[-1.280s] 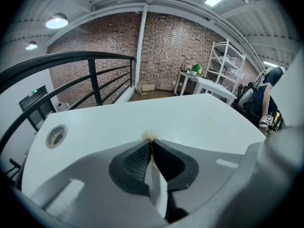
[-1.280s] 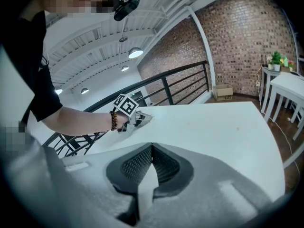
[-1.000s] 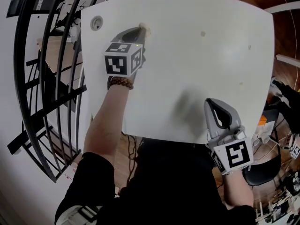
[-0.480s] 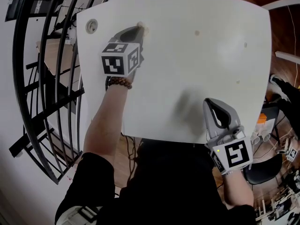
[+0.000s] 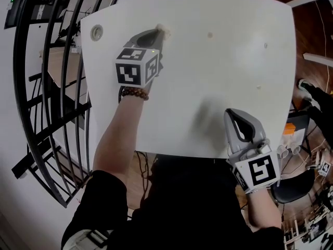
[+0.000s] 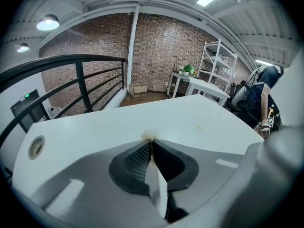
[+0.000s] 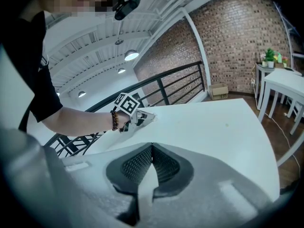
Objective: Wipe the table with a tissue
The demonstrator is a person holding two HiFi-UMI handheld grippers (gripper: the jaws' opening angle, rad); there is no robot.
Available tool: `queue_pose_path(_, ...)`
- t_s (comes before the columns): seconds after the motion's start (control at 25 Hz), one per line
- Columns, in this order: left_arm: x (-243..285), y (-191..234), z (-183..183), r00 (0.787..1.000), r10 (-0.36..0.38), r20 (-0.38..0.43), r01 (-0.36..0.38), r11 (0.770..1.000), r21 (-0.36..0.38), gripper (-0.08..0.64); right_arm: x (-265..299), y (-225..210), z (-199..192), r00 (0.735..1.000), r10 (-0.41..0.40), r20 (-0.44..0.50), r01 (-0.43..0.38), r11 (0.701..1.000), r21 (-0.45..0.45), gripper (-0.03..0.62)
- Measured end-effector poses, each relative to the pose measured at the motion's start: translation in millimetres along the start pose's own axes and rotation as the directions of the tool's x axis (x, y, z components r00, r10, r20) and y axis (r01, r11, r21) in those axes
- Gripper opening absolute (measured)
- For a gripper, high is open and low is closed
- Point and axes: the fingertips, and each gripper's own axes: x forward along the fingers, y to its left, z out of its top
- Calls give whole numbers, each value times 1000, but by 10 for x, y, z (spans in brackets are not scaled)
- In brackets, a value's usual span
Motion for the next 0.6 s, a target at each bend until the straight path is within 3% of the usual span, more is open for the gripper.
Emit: queue_pose_path(0.6,108,-629,172,998,-69,17,68,997,45,34,-271,-178,-107,1000,-17,24,17,1000,12,-11)
